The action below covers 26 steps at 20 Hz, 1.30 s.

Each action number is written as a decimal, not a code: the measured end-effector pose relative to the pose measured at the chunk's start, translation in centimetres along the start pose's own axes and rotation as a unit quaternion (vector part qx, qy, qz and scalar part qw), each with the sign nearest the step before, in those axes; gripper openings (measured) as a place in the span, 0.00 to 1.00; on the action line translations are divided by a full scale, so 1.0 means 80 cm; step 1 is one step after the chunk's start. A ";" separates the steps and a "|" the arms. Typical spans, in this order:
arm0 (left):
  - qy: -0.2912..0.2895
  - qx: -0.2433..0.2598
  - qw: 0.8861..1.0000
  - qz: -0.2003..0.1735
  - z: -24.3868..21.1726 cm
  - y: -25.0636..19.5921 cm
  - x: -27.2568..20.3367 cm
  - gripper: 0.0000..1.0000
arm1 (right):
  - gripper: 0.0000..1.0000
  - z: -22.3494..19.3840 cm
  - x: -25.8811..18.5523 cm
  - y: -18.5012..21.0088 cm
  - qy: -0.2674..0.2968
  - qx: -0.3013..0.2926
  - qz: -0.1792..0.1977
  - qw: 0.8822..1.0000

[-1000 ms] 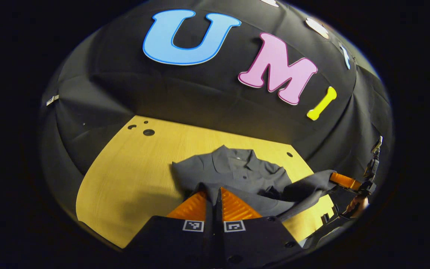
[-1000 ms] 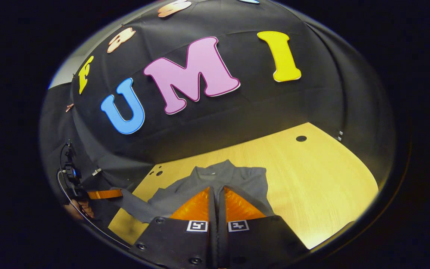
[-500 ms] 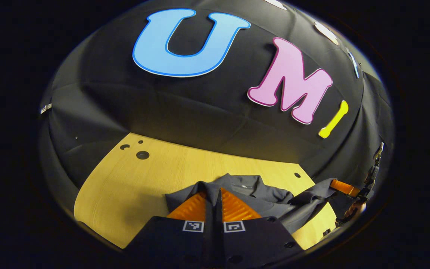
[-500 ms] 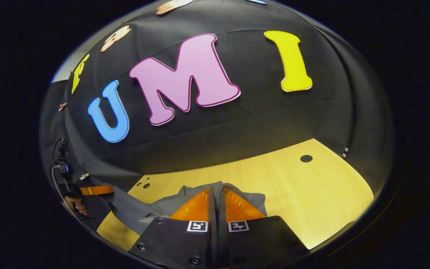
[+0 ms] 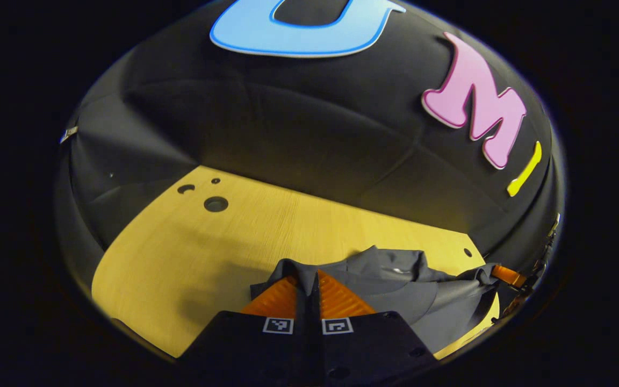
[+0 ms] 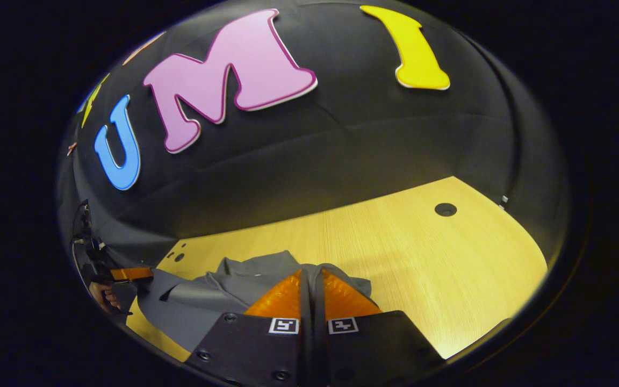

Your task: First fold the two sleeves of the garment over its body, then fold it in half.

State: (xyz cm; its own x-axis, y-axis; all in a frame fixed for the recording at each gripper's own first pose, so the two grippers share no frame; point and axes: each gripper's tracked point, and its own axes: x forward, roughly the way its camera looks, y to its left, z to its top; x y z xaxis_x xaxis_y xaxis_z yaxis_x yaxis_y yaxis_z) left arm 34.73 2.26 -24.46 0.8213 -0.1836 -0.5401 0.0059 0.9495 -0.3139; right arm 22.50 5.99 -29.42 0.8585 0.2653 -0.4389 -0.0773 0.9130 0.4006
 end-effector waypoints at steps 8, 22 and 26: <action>0.054 0.071 0.995 0.042 -0.065 0.016 0.078 0.05 | 0.05 -0.079 0.061 -0.038 0.073 -0.012 -0.029 0.997; 0.043 0.126 0.990 0.048 -0.067 -0.001 0.031 0.87 | 0.95 -0.054 0.009 -0.037 0.061 -0.013 -0.046 0.997; 0.028 0.133 0.991 0.008 -0.055 -0.031 -0.014 0.94 | 0.98 -0.027 -0.034 -0.013 0.034 -0.015 -0.035 0.999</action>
State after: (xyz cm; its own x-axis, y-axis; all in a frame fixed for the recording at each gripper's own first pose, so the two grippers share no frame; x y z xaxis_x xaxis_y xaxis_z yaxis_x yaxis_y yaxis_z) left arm 31.26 -0.99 -26.52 0.7899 -0.1756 -0.5876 0.1499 0.9844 -0.0927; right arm 19.16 4.97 -30.40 0.8265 0.2197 -0.5183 -0.0343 0.9386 0.3432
